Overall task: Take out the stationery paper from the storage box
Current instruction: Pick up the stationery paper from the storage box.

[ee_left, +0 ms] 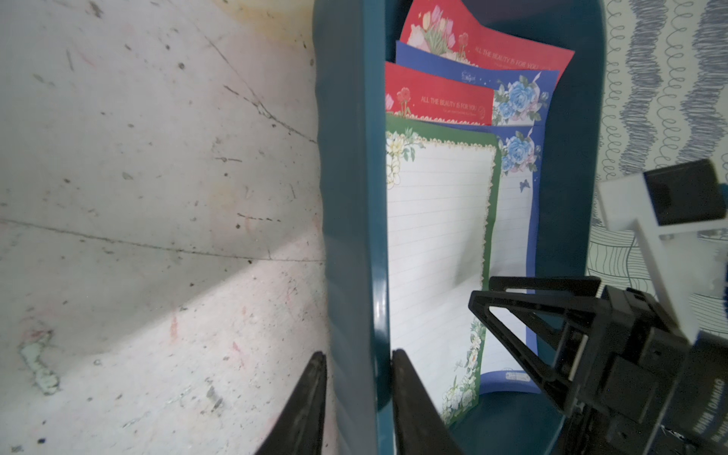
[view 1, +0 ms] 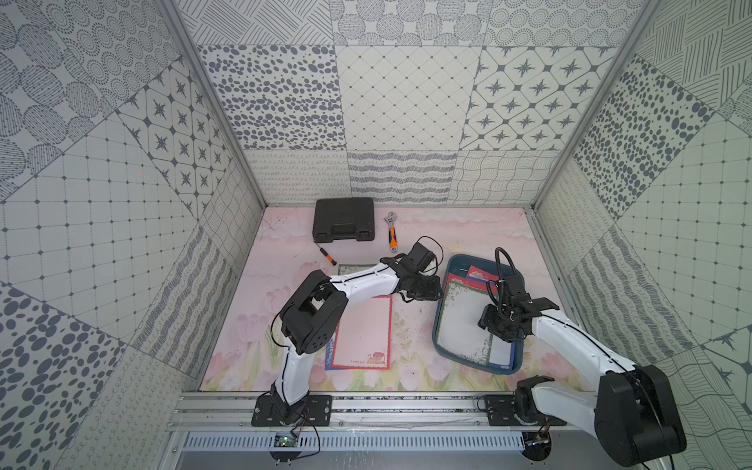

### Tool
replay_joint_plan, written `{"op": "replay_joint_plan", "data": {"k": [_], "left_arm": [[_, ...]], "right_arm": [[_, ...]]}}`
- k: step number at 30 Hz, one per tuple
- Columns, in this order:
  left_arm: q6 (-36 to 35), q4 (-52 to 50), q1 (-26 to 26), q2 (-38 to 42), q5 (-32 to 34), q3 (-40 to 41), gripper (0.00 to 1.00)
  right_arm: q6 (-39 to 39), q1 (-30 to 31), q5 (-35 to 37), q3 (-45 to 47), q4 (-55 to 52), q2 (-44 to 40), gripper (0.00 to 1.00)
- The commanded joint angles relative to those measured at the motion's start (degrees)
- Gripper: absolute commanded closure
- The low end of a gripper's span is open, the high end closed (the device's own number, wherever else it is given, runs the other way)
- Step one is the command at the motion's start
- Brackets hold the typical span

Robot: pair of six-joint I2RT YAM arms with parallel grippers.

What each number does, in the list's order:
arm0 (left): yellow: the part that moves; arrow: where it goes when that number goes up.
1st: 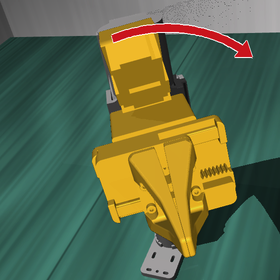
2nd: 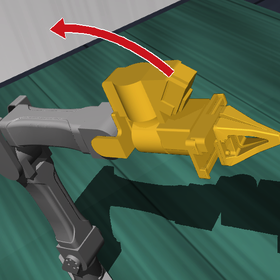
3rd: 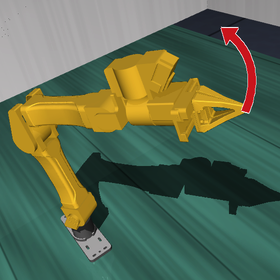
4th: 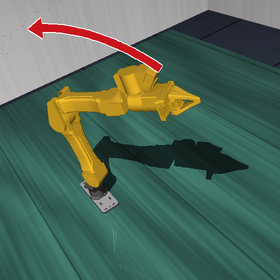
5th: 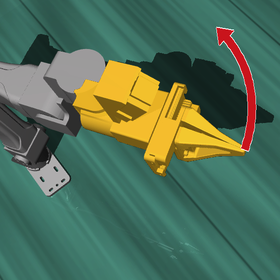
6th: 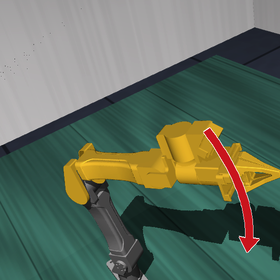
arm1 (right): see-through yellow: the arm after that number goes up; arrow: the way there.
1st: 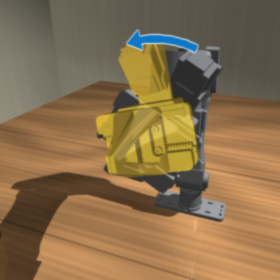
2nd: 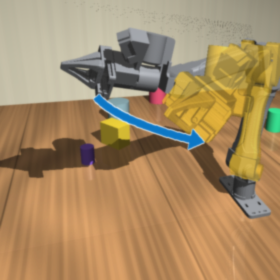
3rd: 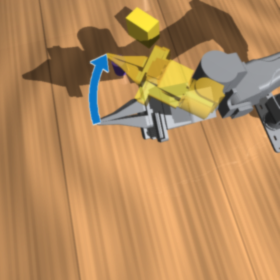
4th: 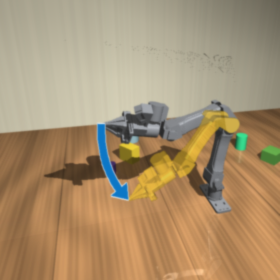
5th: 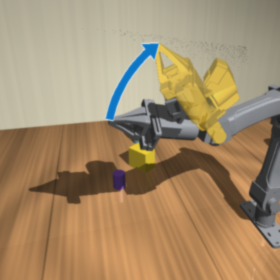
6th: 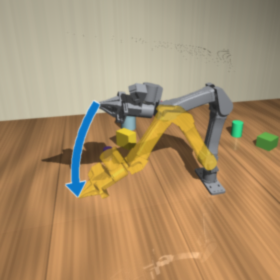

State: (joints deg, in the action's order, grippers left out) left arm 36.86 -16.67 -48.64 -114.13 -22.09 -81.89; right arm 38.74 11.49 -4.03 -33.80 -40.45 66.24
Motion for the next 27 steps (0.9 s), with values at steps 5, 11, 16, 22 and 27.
{"op": "replay_joint_plan", "data": {"k": [5,11,16,22,27], "left_arm": [[-0.15,-1.26,-0.55,-0.75,0.18,-0.48,0.70],[0.00,-1.60,-0.58,-1.45,-0.06,-0.90,0.70],[0.02,-2.05,-0.70,-2.02,-0.33,-1.34,0.71],[-0.10,-2.30,-0.75,-2.58,-0.76,-1.78,0.72],[-0.16,-2.44,-0.84,-2.86,-1.20,-1.79,0.73]], "right_arm": [[-0.07,-0.23,-2.07,-0.65,1.62,-0.82,0.48],[0.56,-0.22,-4.06,-0.26,2.94,-2.56,0.51],[1.10,-0.24,-5.40,-0.12,3.45,-3.80,0.54],[1.42,-0.23,-7.38,-0.21,4.38,-4.53,0.58],[2.54,-0.19,-9.66,0.20,6.14,-5.54,0.61]]}}
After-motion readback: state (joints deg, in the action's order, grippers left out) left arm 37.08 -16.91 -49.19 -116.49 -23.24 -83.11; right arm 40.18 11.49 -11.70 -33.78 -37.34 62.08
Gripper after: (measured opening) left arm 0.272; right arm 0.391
